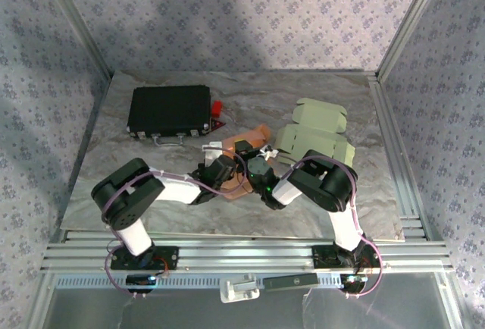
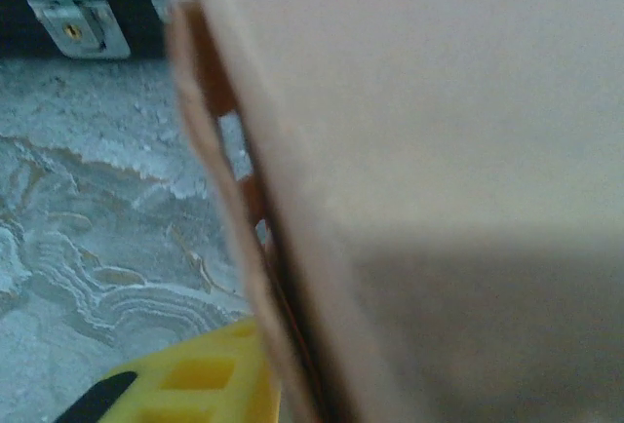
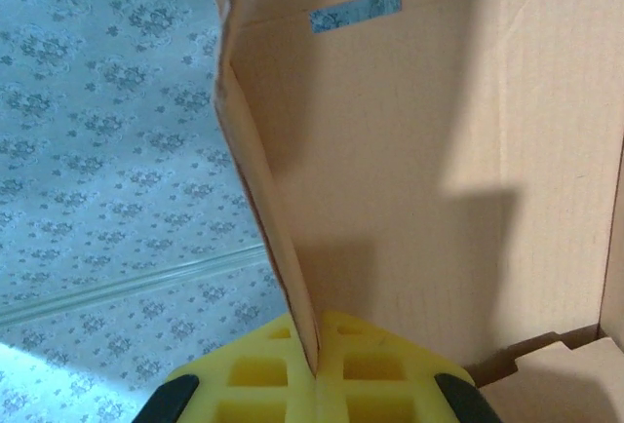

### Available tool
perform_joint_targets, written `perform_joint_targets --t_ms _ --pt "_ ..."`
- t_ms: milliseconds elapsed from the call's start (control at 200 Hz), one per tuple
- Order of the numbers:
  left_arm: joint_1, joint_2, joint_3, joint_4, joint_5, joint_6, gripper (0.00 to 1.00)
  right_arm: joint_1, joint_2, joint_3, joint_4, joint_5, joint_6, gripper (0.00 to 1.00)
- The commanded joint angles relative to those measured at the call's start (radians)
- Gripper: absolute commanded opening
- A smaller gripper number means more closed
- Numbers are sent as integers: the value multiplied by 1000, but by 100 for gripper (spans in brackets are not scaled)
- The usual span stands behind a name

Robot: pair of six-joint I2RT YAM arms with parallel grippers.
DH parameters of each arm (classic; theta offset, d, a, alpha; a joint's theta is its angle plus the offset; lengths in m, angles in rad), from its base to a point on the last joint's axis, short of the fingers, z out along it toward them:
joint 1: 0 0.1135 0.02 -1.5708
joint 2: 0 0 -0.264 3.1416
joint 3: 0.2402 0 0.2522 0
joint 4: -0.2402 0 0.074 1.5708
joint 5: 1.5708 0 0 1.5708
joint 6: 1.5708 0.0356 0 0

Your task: Fold the paper box

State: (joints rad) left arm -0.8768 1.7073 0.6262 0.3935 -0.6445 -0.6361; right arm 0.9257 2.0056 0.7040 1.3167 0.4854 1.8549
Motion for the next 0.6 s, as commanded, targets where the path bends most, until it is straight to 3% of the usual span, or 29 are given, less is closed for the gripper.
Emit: perform_joint_targets --t_ms 0,75,155,405,545,595 --pt "15 24 10 28 44 -9 33 20 9 -19 -83 -63 44 0" --pt "23 34 16 31 46 -8 39 19 7 -18 -87 -64 47 0" --pt "32 45 18 41 56 -7 39 15 3 -16 -96 -65 48 0" --pt "36 52 47 -16 19 -44 0 12 -1 -12 -114 -68 51 0" --pt "38 16 89 -170 -35 -126 0 21 -29 -14 -144 -66 42 0" --pt "39 -7 105 -222 -35 -144 0 25 -65 -25 -191 -62 38 18"
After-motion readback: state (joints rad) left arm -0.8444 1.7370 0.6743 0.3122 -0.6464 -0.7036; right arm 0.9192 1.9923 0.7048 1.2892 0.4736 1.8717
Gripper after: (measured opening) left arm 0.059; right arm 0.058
